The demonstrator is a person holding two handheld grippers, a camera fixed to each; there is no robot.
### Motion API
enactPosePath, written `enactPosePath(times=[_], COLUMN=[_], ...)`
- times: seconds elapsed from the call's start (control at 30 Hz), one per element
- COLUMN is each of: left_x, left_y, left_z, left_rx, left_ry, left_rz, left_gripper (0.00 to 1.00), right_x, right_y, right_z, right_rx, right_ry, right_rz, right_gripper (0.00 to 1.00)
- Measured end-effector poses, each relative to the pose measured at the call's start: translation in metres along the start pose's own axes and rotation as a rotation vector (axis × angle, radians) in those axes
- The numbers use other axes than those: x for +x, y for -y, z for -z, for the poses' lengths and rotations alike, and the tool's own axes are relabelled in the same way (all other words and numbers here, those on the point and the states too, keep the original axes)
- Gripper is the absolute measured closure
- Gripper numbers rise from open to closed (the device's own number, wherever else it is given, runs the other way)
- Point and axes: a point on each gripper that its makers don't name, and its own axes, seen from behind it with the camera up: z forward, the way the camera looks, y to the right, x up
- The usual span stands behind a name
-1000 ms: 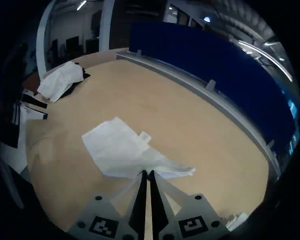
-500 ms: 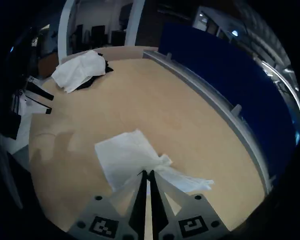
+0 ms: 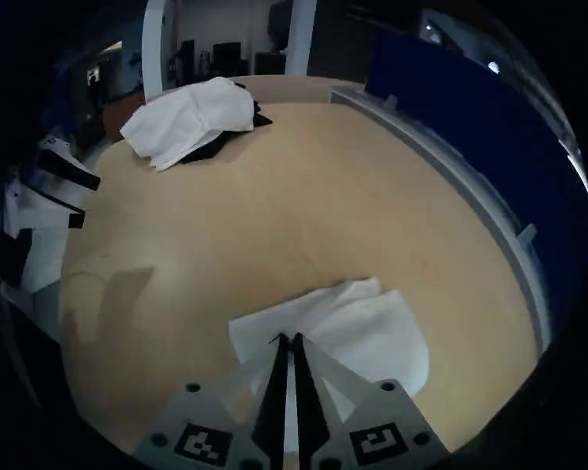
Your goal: Fold towel
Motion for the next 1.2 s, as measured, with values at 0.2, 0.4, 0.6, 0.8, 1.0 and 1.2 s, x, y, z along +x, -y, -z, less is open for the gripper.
enactPosePath(times=[0.2, 0.4, 0.6, 0.8, 1.0, 1.2], left_x=[-0.006, -0.006, -0.002, 0.002, 0.004, 0.002], left_y=[0.001, -0.001, -0.003, -0.004, -0.007, -0.010], left_z=[-0.001, -0.007, -0.010, -0.010, -0.008, -0.008], left_rx=[-0.001, -0.012, -0.019, -0.023, -0.028, -0.032], left_ry=[0.011, 0.018, 0.015, 0.014, 0.012, 0.013], left_rz=[0.002, -0.009, -0.026, -0.032, -0.032, -0.033], left_gripper=[0.07, 0.06, 0.06, 0.06, 0.07, 0.06], right_x=[-0.010, -0.008, -0.009, -0.029, -0.062, -0.084], right_y=[0.006, 0.006, 0.002, -0.005, -0.005, -0.002], right_z=[-0.012, -0.003, 0.012, 0.029, 0.043, 0.050], right_rx=[0.014, 0.014, -0.010, -0.053, -0.091, -0.112], right_ry=[0.024, 0.008, -0.019, -0.009, 0.024, 0.049], right_rz=[-0.026, -0.036, -0.088, -0.161, -0.218, -0.248], right_gripper=[0.93, 0.67, 0.39, 0.36, 0.36, 0.36])
